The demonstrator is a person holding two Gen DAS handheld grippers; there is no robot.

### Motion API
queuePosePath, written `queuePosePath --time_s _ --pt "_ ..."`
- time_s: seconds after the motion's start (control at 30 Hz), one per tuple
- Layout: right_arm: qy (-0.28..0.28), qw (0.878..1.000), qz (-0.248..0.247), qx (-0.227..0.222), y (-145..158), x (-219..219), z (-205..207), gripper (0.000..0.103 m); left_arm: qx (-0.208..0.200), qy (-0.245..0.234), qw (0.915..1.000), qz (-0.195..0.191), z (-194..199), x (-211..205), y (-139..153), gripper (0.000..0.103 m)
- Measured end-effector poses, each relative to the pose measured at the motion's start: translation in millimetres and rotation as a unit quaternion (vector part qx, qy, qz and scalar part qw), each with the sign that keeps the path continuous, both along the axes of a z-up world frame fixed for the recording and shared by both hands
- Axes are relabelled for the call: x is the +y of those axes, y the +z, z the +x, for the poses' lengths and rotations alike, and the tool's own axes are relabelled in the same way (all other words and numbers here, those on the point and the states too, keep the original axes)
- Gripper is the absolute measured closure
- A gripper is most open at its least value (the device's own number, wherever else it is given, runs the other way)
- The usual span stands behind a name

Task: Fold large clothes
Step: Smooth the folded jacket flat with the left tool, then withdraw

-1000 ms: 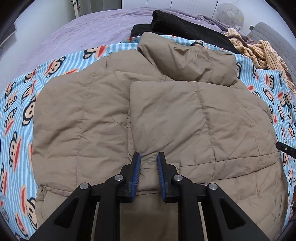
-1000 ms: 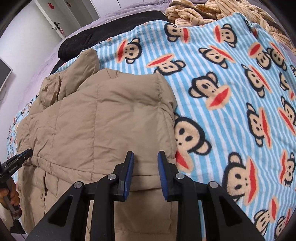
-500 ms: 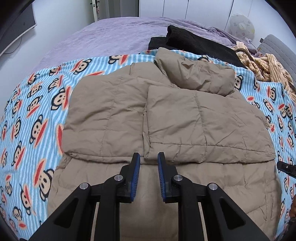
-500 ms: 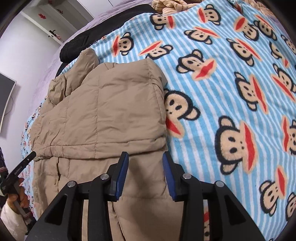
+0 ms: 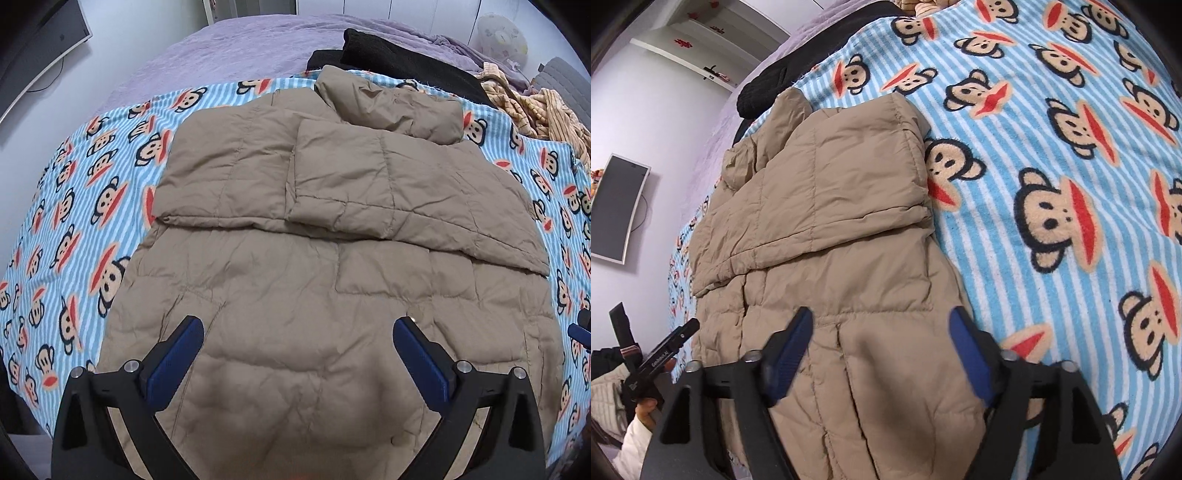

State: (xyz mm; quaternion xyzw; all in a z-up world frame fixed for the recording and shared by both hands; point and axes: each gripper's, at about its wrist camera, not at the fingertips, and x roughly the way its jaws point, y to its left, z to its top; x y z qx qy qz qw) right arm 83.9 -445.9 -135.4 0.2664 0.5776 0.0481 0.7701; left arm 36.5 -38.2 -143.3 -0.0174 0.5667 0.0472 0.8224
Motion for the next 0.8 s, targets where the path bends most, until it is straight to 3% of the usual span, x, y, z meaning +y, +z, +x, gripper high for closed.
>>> queuePosePath --time_s 0.13,0.17,0.33,0.43,0.63,0.8 --pt "0.001 1.000 0.031 0.001 9 10 -15 0.008 0.019 -0.021 0.9996 -0.005 -18 -4 7 0.000" --pt "-0.002 0.999 0.036 0.000 11 12 -19 0.001 0.021 -0.028 0.9994 -0.005 -23 -5 9 0.000" --pt "-0.030 0.997 0.072 0.013 17 30 -40 0.000 0.032 -0.057 0.9978 -0.006 -44 4 20 0.000" --pt "-0.050 0.996 0.069 0.037 15 44 -54 0.000 0.047 -0.064 0.9968 -0.014 -54 16 24 0.000" --pt "-0.115 0.980 0.146 0.073 7 70 -96 0.000 0.061 -0.094 0.9937 -0.006 -84 44 34 0.000" --pt "-0.147 0.974 0.150 0.081 9 94 -133 0.000 0.071 -0.107 0.9917 -0.014 -105 73 35 0.000"
